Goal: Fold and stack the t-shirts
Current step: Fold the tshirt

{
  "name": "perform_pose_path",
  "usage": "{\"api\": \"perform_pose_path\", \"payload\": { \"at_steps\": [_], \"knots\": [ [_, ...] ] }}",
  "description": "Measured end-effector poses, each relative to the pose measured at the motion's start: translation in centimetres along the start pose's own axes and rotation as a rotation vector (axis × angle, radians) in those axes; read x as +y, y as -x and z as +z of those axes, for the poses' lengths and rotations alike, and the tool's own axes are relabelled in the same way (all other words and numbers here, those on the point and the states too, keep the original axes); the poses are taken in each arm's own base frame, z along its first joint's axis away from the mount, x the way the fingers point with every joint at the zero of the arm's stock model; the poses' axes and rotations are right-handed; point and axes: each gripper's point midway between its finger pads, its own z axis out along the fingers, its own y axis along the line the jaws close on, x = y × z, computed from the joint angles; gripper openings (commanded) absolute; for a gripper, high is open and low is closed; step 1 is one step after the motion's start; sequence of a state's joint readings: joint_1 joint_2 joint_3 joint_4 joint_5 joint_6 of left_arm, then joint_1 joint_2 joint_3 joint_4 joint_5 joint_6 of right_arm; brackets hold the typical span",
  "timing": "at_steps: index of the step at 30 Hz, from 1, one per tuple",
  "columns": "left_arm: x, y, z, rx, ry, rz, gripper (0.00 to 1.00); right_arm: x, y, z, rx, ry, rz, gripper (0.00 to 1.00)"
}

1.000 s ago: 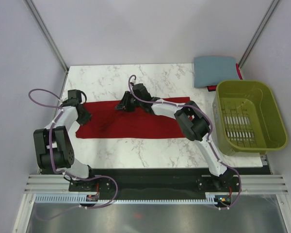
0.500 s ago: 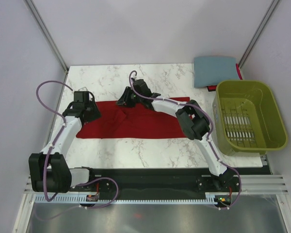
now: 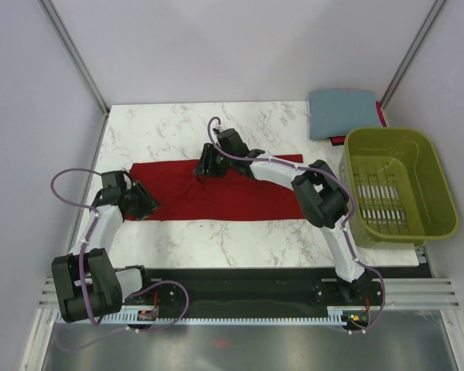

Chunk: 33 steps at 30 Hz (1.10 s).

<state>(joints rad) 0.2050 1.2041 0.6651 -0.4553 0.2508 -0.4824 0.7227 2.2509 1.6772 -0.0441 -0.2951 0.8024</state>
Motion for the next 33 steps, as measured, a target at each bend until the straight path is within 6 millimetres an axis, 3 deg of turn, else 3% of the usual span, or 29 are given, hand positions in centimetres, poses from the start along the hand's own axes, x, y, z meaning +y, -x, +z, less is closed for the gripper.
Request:
{"api": "perform_pose_path", "payload": {
  "at_steps": [5, 12, 24, 33],
  "knots": [
    [0.7, -2.9, 0.7, 0.024, -0.042, -0.028, 0.52, 0.9, 0.2, -0.4, -0.011, 0.054, -0.048, 0.59],
    [1.2, -3.3, 1.6, 0.001, -0.052, -0.030, 0.52, -0.7, -2.4, -0.3, 0.043, 0.070, -0.081, 0.59],
    [1.6, -3.6, 2.6, -0.001, -0.050, -0.043, 0.36, 1.1, -2.0, -0.4, 0.032, 0.177, -0.148, 0.53],
    [1.2, -3.4, 2.3, -0.011, -0.065, -0.041, 0.23, 1.1, -2.6, -0.5, 0.044, 0.203, -0.152, 0.52]
  ]
}}
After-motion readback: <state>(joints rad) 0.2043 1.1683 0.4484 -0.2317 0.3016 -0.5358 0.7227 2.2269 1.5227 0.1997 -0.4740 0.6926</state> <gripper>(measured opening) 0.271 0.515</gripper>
